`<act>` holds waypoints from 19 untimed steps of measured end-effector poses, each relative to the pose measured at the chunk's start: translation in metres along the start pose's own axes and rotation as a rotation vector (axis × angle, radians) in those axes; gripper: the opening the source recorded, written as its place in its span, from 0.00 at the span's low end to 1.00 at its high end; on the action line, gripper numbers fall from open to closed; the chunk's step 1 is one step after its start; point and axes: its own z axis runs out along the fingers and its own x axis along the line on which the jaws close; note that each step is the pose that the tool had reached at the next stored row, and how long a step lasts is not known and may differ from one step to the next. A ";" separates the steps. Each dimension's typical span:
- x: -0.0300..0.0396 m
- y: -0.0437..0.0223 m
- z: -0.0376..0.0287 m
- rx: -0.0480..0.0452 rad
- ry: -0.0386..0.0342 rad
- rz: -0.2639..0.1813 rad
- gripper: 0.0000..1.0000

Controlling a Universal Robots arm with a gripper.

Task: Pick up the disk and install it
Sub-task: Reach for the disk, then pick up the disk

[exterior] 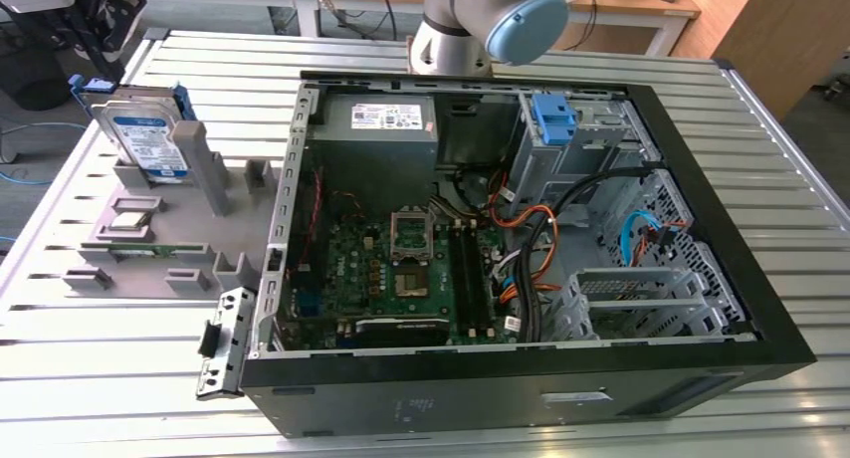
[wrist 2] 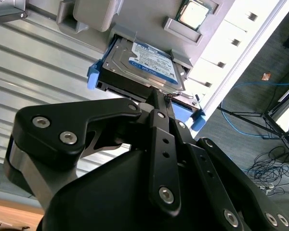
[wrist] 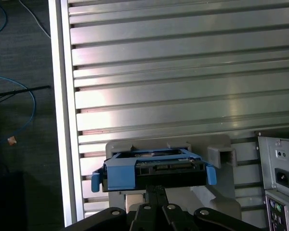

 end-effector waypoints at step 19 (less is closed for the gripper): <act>0.0001 0.0002 -0.0025 0.0000 0.0000 0.000 0.11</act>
